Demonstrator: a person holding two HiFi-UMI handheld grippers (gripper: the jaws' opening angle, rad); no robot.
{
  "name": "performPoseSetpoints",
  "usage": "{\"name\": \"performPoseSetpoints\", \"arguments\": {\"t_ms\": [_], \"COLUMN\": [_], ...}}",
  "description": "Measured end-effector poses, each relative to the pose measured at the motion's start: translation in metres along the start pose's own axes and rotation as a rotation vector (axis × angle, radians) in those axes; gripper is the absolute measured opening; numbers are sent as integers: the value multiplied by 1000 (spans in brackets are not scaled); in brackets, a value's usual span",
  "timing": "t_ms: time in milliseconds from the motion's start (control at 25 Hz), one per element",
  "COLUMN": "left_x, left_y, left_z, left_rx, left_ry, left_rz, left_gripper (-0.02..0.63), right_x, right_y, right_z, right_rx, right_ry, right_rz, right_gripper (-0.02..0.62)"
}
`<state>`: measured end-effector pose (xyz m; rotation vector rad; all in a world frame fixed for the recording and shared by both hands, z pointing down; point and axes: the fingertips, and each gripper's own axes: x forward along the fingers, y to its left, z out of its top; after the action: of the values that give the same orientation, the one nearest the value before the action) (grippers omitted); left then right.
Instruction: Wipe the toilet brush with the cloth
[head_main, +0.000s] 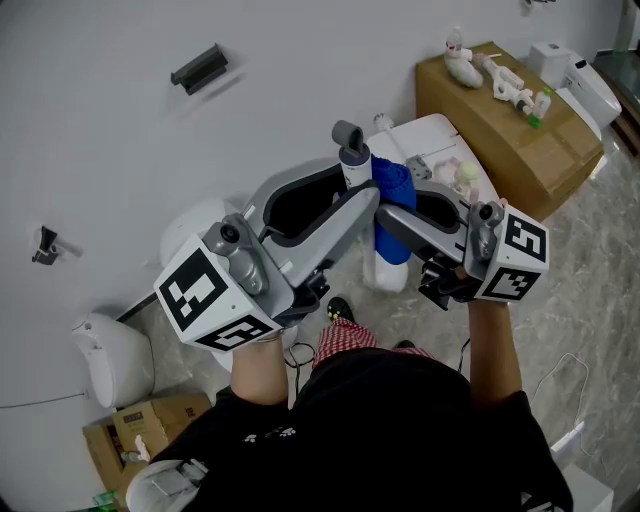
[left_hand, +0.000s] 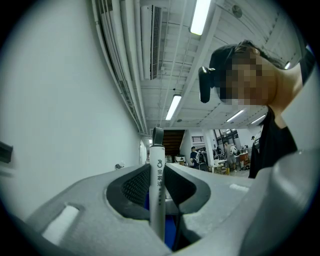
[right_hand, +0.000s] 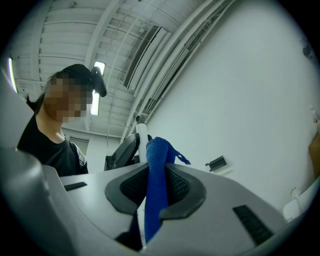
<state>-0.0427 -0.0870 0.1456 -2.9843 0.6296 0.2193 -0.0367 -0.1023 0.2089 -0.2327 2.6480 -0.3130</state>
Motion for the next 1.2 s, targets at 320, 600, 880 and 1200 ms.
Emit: {"name": "performPoseSetpoints", "arguments": {"t_ms": [320, 600, 880, 1200], "left_x": [0, -1, -4, 4], "left_y": [2, 4, 5, 10], "left_z": [-2, -3, -6, 1], "left_rx": [1, 8, 11, 8], "left_ry": [-1, 1, 3, 2], "left_rz": [18, 32, 30, 18], "left_gripper": [92, 92, 92, 92], "right_x": [-2, -3, -2, -7], "right_y": [-4, -8, -11, -23], "right_z": [-8, -17, -27, -30], "right_rx": [5, 26, 55, 75], "right_ry": [12, 22, 29, 25], "right_rz": [7, 15, 17, -27], "right_gripper": [63, 63, 63, 63]}}
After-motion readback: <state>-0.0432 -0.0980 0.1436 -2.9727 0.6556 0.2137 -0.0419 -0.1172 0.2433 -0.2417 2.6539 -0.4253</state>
